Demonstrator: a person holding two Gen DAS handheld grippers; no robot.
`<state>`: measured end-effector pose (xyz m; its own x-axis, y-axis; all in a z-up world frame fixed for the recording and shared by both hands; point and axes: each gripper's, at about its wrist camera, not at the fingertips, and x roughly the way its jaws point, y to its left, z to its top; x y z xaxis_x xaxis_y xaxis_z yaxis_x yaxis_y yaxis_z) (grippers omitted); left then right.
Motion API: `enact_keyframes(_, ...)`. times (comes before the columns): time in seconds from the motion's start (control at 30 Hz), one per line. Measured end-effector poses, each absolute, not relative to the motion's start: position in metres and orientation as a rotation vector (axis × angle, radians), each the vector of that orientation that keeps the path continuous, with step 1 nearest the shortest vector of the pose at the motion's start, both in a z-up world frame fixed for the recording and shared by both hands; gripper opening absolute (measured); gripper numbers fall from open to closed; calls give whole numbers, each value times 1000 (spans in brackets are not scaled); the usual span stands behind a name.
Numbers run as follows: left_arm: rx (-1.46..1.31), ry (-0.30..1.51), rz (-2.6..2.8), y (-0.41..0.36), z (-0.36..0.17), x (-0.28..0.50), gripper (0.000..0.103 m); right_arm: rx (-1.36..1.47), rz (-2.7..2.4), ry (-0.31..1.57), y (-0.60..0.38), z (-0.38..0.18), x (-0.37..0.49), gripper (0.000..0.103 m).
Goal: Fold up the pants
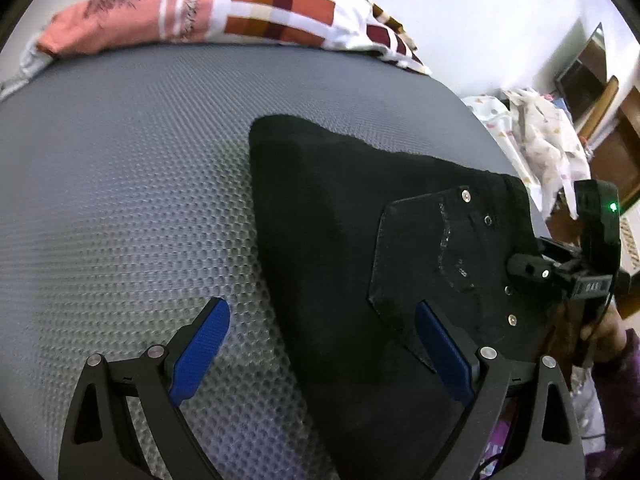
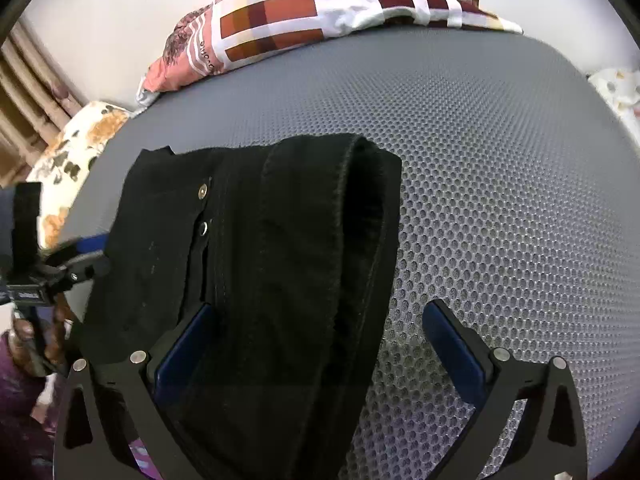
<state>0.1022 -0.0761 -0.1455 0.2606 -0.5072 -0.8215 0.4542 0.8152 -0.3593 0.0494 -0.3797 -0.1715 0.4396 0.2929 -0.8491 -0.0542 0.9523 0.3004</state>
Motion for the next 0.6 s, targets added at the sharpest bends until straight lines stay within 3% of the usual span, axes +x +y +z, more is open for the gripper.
enact_keyframes(0.4, -176, 1220, -935, -88, -150, 130, 94, 723, 512, 1104, -437, -183, 56, 100)
enact_keyframes(0.6, -219, 1241, -1047, -87, -151, 143, 94, 779, 689, 1197, -422, -187, 68, 99)
